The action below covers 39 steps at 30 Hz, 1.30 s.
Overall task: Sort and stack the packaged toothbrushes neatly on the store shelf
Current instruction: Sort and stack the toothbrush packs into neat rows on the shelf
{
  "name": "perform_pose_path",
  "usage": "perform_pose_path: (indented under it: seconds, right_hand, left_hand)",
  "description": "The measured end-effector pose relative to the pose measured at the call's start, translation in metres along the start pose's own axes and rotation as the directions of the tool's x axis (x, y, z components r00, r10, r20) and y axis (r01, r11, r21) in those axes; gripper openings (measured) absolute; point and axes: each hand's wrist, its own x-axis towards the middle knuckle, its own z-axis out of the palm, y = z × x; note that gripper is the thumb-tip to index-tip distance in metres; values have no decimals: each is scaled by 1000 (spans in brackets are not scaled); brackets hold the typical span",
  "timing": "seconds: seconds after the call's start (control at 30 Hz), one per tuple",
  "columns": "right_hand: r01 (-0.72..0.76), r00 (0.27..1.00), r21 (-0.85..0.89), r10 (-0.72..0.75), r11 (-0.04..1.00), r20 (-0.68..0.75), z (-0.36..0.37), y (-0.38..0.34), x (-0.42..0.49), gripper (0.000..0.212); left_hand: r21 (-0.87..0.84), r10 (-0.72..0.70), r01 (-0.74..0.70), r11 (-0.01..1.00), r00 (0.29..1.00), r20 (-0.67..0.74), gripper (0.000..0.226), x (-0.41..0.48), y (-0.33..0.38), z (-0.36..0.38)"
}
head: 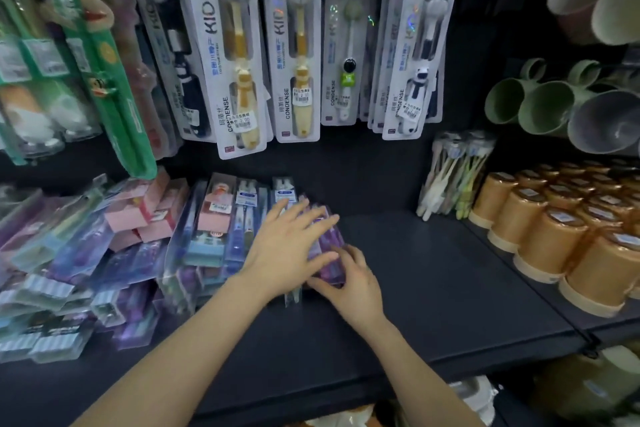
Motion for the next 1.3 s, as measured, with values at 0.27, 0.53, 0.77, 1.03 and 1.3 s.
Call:
perform_pose_path:
  seconds: [0.27,0.53,0.77,1.03,1.3]
  right_hand:
    - [-89,982,251,127,964,-141,-49,46,-25,44]
    - [-207,972,190,224,960,-73,-88,54,-43,31]
    - [-85,996,-195,80,977,-33,-70,45,-44,48]
    - [13,1000,-114,-11,993,20,-61,30,-27,32]
    - [27,996,-532,24,846,89,-15,-5,12,81]
  left_hand:
    - [141,-104,74,987,969,223,52,16,-12,25]
    - [61,-95,84,995,974,206,51,13,1,21]
    - [59,-299,293,954,943,144,68,-11,-11,5]
    - [-390,-468,424,817,884,-19,51,-11,1,-3]
    - [-442,-528,428,789,839,-131,44,-14,-5,3]
